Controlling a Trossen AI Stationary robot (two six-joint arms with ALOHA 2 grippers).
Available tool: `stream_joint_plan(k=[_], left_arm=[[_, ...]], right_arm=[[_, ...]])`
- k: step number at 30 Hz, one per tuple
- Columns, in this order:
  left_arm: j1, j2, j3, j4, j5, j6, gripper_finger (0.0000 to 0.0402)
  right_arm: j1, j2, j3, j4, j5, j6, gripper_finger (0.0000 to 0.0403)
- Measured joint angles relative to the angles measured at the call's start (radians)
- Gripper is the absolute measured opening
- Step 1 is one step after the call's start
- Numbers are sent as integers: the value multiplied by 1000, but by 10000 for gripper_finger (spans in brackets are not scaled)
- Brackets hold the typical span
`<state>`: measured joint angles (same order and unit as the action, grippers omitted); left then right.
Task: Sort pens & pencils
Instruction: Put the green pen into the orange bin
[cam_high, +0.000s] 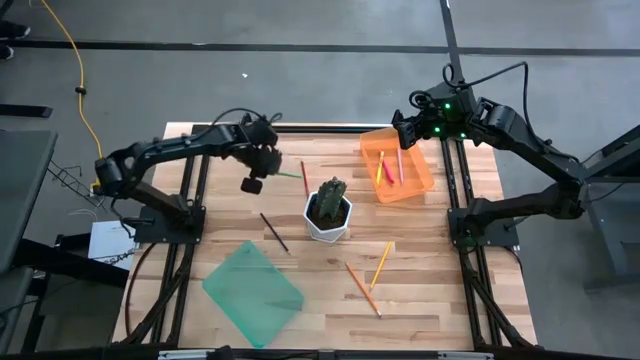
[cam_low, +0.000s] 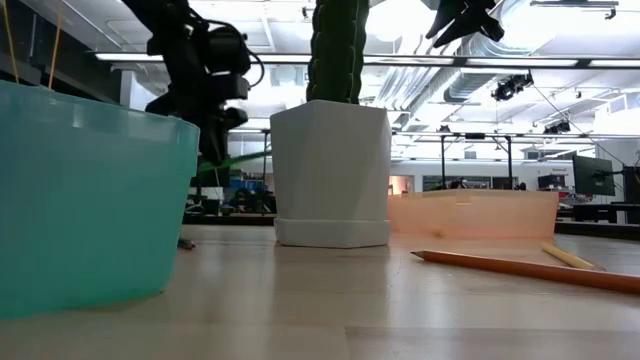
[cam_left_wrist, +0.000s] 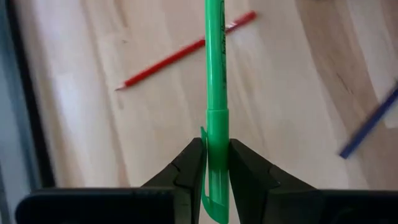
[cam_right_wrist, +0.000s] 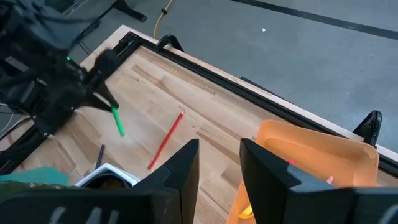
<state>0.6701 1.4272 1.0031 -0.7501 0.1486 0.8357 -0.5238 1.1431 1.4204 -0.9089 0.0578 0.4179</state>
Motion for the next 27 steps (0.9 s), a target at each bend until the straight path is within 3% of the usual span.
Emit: stream_joint_plan(k=[5, 14, 22, 27], left_arm=[[40, -52, 0, 21, 11, -25, 55], [63, -107, 11, 196, 124, -180, 56], [64, -107, 140, 300, 151, -246, 56], [64, -100, 221, 338, 161, -274, 56]], right_arm=[[0, 0, 0, 0, 0, 0, 108], [0, 2, 0, 47, 0, -7, 108], [0, 2, -35, 172, -8, -27, 108], [0, 2, -113, 322, -97, -25, 108]])
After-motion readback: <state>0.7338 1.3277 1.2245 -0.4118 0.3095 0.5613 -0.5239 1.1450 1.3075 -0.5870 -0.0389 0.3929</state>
